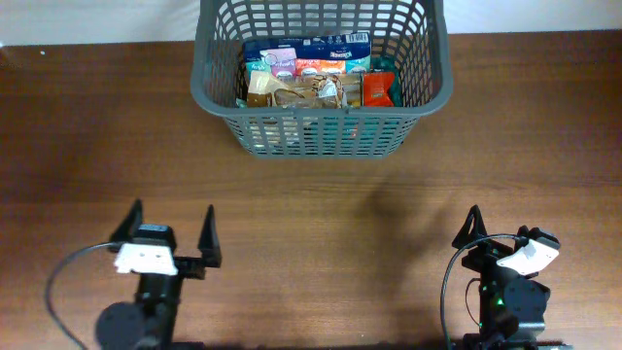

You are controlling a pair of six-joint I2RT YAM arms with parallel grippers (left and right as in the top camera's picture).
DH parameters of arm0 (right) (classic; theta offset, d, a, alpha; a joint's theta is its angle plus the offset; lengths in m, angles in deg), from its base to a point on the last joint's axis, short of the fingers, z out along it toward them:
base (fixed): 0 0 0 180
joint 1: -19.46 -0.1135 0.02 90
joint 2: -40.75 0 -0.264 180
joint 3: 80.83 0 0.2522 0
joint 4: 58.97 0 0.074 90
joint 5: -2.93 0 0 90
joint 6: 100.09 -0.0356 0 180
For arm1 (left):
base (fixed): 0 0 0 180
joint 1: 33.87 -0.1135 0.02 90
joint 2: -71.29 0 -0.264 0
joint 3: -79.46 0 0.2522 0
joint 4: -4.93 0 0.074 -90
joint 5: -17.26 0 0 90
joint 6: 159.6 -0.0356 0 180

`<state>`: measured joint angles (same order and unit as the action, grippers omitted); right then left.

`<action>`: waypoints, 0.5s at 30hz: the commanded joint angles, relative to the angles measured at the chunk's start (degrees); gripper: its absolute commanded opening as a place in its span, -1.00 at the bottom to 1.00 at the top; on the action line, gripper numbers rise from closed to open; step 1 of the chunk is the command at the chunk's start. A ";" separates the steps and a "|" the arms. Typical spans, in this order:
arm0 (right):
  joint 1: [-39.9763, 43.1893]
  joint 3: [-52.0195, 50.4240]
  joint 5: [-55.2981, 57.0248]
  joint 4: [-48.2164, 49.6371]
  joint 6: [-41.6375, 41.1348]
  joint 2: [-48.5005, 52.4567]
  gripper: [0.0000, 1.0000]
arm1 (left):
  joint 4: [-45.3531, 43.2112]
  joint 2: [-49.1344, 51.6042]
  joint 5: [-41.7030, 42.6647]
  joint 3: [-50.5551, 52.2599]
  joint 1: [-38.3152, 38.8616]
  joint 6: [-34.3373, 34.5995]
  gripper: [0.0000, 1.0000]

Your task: Pack container

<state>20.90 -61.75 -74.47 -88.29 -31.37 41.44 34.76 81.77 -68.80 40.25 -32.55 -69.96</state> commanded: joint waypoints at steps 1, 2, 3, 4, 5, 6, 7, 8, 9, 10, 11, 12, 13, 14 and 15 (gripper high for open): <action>-0.39 -0.42 0.07 -0.04 -0.63 -0.50 0.98 | -4.24 -4.09 1.20 8.83 0.02 0.17 0.98; -0.39 -0.42 0.07 -0.04 -0.61 -0.50 0.98 | -5.64 -4.83 1.22 10.75 0.02 0.17 0.98; -0.39 -0.42 0.04 -0.04 -0.61 -0.50 0.98 | -6.82 -5.53 1.22 12.46 0.02 0.17 0.98; -0.39 -0.42 0.07 -0.04 -0.61 -0.50 0.98 | -7.85 -6.19 1.22 13.99 0.02 0.17 0.98; -0.39 -0.42 0.07 -0.04 -0.63 -0.50 0.98 | -8.44 -6.91 1.20 15.37 0.02 0.17 0.98; -0.39 -0.42 0.07 -0.04 -0.61 -0.50 0.98 | -8.46 -7.50 1.20 16.35 0.02 0.17 0.98; -0.39 -0.42 0.07 -0.04 -0.61 -0.50 0.98 | -8.44 -8.44 1.18 17.66 0.02 0.17 0.98; -0.39 -0.42 0.07 -0.04 -0.61 -0.50 0.99 | -8.37 -9.14 1.20 18.49 0.02 0.15 0.98; -0.42 -0.42 0.07 -0.04 -0.63 -0.50 0.98 | -8.37 -9.99 1.20 19.50 0.02 0.15 0.98; -0.39 -0.42 0.07 -0.04 -0.63 -0.50 0.98 | -8.68 -10.23 1.18 20.46 0.02 0.15 0.98; -0.39 -0.42 0.04 -0.04 -0.63 -0.50 0.98 | -8.76 -10.19 1.18 21.11 0.02 0.15 0.98; -0.39 -0.42 0.07 -0.07 -0.61 -0.50 0.98 | -8.81 -10.21 1.18 21.94 0.02 0.15 0.98; -0.39 -0.42 0.07 -0.04 -0.63 -0.50 0.98 | -8.79 -10.21 1.20 22.80 0.02 0.15 0.98; -0.39 -0.42 0.07 -0.07 -0.61 -0.50 0.98 | -8.83 -10.21 1.20 23.58 0.02 0.17 0.98; -0.39 -0.42 0.07 -0.07 -0.63 -0.50 0.99 | -9.75 -10.21 1.22 23.89 0.02 0.17 0.98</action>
<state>20.90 -61.75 -74.49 -88.29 -31.33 41.44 26.13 72.18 -68.38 61.93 -32.55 -69.96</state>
